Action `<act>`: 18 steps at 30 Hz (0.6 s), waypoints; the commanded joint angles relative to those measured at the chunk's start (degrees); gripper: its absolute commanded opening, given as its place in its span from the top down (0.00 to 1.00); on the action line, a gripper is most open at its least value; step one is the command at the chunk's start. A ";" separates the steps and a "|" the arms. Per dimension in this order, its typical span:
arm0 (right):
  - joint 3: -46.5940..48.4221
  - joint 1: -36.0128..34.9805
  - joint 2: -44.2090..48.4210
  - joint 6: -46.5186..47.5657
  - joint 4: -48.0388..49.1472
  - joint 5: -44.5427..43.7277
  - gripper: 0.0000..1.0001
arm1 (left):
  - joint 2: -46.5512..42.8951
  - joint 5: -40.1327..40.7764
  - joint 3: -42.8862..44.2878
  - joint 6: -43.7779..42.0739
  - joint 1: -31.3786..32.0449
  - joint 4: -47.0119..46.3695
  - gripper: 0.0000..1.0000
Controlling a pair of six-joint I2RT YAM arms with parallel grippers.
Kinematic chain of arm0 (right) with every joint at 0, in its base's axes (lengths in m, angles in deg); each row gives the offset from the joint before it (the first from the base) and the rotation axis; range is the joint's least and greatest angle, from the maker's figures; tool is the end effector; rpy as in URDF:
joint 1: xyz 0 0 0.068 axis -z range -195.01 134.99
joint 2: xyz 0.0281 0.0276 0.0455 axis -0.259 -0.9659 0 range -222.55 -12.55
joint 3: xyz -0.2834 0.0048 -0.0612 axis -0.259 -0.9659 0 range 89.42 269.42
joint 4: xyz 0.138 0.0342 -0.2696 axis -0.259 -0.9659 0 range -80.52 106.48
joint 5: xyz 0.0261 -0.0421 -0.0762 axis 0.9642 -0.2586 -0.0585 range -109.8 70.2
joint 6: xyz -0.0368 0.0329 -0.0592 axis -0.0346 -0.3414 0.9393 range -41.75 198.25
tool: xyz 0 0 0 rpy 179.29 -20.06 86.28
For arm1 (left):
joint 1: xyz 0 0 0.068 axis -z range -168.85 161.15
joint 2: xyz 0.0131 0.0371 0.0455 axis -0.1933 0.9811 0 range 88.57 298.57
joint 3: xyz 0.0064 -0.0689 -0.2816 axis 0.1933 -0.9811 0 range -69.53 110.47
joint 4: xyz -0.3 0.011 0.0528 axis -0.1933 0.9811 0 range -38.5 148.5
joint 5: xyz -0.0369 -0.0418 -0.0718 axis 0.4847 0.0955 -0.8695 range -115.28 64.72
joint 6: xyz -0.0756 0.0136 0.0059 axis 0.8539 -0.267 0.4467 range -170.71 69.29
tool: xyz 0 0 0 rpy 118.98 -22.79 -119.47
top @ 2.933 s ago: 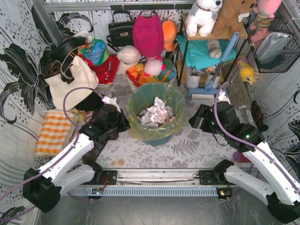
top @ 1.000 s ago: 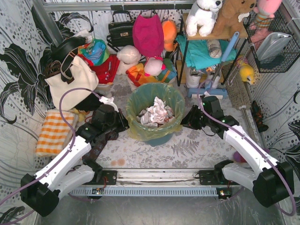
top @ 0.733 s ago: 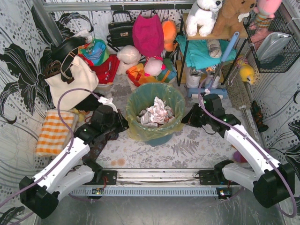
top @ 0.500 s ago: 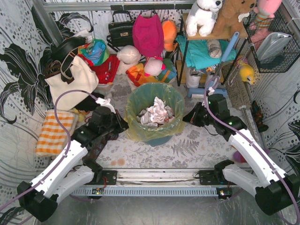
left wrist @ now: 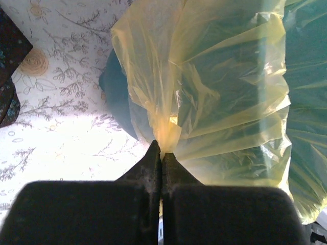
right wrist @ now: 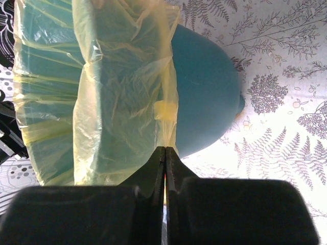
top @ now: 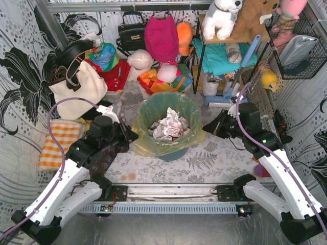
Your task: Tie the trash bag
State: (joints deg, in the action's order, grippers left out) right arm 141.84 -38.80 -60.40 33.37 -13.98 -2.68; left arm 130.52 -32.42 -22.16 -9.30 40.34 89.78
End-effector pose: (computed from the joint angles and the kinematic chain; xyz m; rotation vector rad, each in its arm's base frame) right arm 0.2108 0.1141 0.3456 0.1950 2.1591 1.0305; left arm 0.1803 -0.1102 0.3137 -0.1642 2.2571 -0.8270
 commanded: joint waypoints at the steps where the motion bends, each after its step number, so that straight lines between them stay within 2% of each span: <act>1: 3.56 0.24 1.71 1.44 -4.13 -0.82 1.00 | -0.68 -1.60 3.64 0.65 -0.19 2.77 1.00; 18: 13.20 0.24 -0.66 2.15 -5.11 -1.74 1.00 | 0.38 -0.02 14.74 1.14 -0.21 4.49 1.00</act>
State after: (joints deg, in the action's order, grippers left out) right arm 152.77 -38.80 -61.08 34.40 -18.29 -3.38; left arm 130.98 -33.11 -9.63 -8.30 40.34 95.09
